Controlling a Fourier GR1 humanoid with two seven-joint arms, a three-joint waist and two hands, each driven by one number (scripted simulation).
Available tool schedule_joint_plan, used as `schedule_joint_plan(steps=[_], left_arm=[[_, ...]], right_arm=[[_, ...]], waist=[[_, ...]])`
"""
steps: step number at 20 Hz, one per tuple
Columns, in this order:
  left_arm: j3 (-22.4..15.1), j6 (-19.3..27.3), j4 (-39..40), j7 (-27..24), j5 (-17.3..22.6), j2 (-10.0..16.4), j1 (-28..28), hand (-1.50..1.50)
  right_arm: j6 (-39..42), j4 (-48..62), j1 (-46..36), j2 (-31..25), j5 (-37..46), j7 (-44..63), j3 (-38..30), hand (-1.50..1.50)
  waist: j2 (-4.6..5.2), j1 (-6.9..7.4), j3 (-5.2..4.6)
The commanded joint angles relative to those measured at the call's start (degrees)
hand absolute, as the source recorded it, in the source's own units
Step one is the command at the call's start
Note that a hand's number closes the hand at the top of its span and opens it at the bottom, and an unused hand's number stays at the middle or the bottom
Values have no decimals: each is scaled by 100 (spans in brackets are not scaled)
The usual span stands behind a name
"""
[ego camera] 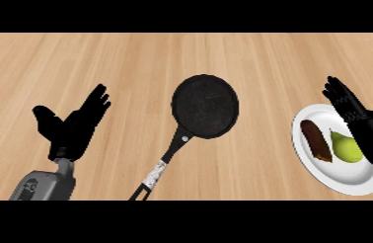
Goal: Pick the pear from the plate and place it in the pan
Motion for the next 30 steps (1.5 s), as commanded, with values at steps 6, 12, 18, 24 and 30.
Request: schedule_joint_plan(steps=[6, 12, 18, 24, 30], left_arm=[[387, 591, 412, 110, -1157, 1145, -22, 0], [571, 538, 659, 179, -1041, 1271, 244, 0], [612, 562, 1087, 1, -1255, 1020, 74, 0], [509, 522, 1098, -63, -1415, 1028, 150, 0], [528, 435, 1061, 113, -1329, 976, -104, 0]], right_arm=[[2169, 1315, -853, -61, -2240, 799, -264, -150], [428, 2650, -523, -186, -1580, 502, -1568, 150], [2670, 4077, -872, -1267, -1220, -683, -1682, -150], [2755, 3828, -1987, -2029, -247, 264, -882, -150], [3491, 3813, -2533, -2586, 1077, 245, 152, -150]], waist=[[227, 487, 70], [181, 157, 60], [90, 55, 27], [91, 192, 15], [137, 342, 22]])
